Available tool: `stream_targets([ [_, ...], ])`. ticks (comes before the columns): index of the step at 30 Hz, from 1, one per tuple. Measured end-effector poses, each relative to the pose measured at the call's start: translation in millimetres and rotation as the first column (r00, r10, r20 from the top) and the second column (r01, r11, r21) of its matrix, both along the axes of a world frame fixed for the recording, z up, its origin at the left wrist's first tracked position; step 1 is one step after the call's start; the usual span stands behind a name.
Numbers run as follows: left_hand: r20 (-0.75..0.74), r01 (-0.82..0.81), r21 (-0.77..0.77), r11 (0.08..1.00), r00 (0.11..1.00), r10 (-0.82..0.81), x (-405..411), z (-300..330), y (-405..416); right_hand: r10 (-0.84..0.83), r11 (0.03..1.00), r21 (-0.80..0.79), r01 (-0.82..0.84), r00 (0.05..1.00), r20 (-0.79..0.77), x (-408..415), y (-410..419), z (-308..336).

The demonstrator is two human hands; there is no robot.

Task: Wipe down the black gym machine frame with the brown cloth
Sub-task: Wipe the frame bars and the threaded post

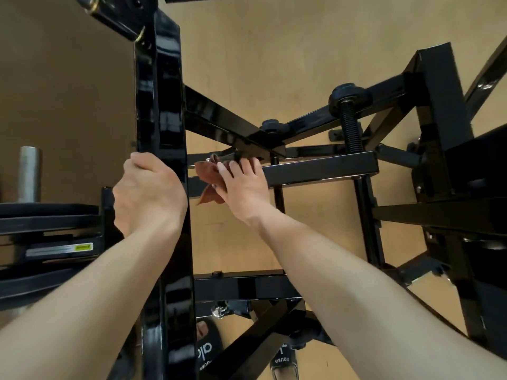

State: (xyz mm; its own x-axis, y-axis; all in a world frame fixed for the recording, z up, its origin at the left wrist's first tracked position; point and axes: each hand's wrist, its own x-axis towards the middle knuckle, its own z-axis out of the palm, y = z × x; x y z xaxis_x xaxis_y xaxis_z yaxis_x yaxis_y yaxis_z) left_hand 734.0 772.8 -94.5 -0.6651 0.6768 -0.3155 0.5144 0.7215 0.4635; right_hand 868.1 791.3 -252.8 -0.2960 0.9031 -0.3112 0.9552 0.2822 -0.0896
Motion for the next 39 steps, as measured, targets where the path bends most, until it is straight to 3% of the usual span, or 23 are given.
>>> stream_targets([
  [4, 0.024, -0.003, -0.004, 1.0, 1.0, 0.003, 2, 5, 0, 0.091, 0.996, 0.018, -0.091, 0.996, 0.007, 63, 2, 15],
  [8, 0.047, -0.01, -0.016, 1.0, 0.999, 0.011, 4, 12, 0, -0.142, 0.988, 0.081, 0.132, 0.981, 0.131, 175, -2, 42],
  [10, 0.058, -0.015, -0.015, 1.0, 0.998, 0.016, 5, 14, -1, -0.252, 0.964, 0.124, 0.237, 0.96, 0.122, 212, -9, 52],
  [15, 0.073, -0.038, -0.033, 0.999, 0.997, 0.04, 3, 11, 1, -0.492, 0.863, 0.184, 0.472, 0.867, 0.084, 157, -10, 42],
  [19, 0.079, -0.041, -0.023, 0.999, 0.996, 0.043, 1, 7, 1, -0.363, 0.93, 0.103, 0.354, 0.928, 0.088, 67, -8, 23],
  [23, 0.079, -0.02, 0.008, 1.0, 0.997, 0.019, -2, 2, -1, -0.151, 0.987, 0.048, 0.153, 0.988, -0.034, -18, -8, 0],
  [27, 0.067, -0.005, 0.022, 1.0, 0.998, 0.004, -2, 0, 0, -0.019, 0.995, 0.1, 0.019, 1.0, -0.004, -39, -13, -17],
  [32, 0.066, 0.014, 0.024, 1.0, 0.998, -0.016, -1, 1, 0, 0.213, 0.973, 0.083, -0.215, 0.976, 0.035, 25, -9, -6],
  [39, 0.104, 0.0, 0.0, 1.0, 0.995, 0.0, 3, 14, 0, 0.067, 0.996, 0.04, -0.081, 0.964, 0.258, 190, -15, 53],
])
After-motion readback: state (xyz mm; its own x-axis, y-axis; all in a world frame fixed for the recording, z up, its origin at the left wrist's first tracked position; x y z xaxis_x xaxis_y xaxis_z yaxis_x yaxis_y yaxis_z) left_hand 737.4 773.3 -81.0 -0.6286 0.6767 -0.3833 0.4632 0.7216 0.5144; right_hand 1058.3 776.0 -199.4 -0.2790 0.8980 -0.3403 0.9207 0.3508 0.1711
